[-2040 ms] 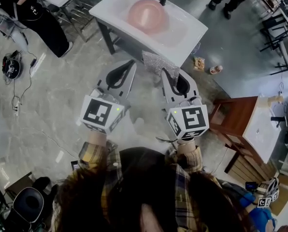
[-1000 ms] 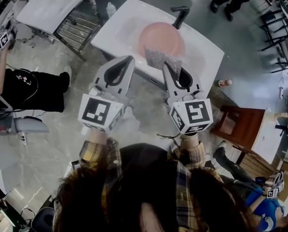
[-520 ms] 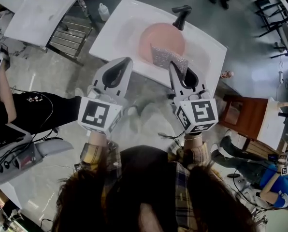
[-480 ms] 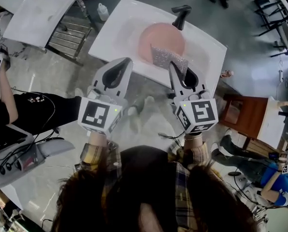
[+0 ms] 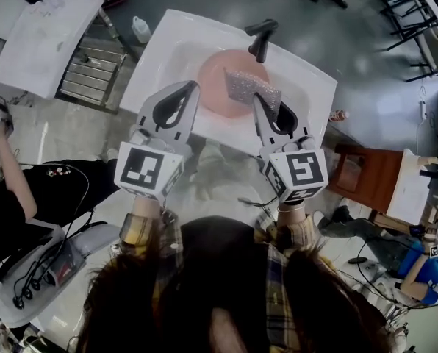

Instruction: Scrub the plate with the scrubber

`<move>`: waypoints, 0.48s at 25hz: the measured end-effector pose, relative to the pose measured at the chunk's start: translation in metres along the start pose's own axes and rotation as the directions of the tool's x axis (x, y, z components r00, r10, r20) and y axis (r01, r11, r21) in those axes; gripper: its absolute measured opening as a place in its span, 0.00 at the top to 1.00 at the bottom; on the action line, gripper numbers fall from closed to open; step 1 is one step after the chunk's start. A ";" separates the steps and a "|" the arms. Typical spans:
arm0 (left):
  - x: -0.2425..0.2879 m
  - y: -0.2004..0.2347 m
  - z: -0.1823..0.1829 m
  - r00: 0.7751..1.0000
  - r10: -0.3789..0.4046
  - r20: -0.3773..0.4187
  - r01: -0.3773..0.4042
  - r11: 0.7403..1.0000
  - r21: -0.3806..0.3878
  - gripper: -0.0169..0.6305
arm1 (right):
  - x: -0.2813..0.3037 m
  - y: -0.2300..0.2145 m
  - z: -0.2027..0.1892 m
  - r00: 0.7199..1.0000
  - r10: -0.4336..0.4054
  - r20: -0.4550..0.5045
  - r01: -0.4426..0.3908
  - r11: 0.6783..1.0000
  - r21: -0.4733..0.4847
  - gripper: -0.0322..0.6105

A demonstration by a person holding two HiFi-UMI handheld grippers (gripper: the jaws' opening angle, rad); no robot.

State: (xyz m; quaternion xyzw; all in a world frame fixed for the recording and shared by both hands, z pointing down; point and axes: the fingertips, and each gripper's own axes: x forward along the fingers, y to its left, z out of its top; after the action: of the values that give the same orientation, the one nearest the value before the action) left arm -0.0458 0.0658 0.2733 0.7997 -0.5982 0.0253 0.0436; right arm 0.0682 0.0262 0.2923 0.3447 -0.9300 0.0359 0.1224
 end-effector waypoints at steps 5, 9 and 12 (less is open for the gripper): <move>0.054 0.015 0.018 1.000 -0.025 0.006 0.025 1.000 0.006 0.95 | 0.032 -0.037 0.017 1.000 -0.014 0.006 0.014 1.000 0.013 0.82; 0.092 0.015 0.026 0.999 -0.048 -0.002 0.048 0.999 0.021 0.95 | 0.046 -0.065 0.024 1.000 -0.022 0.006 0.022 0.999 0.023 0.82; 0.111 0.019 0.026 0.998 -0.059 -0.010 0.059 0.998 0.018 0.95 | 0.056 -0.077 0.020 1.000 -0.021 -0.011 0.021 0.999 0.032 0.82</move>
State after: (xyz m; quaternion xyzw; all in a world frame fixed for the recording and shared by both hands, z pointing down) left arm -0.0324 -0.0483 0.2581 0.8173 -0.5738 0.0336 0.0398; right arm 0.0730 -0.0707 0.2855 0.3562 -0.9250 0.0514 0.1221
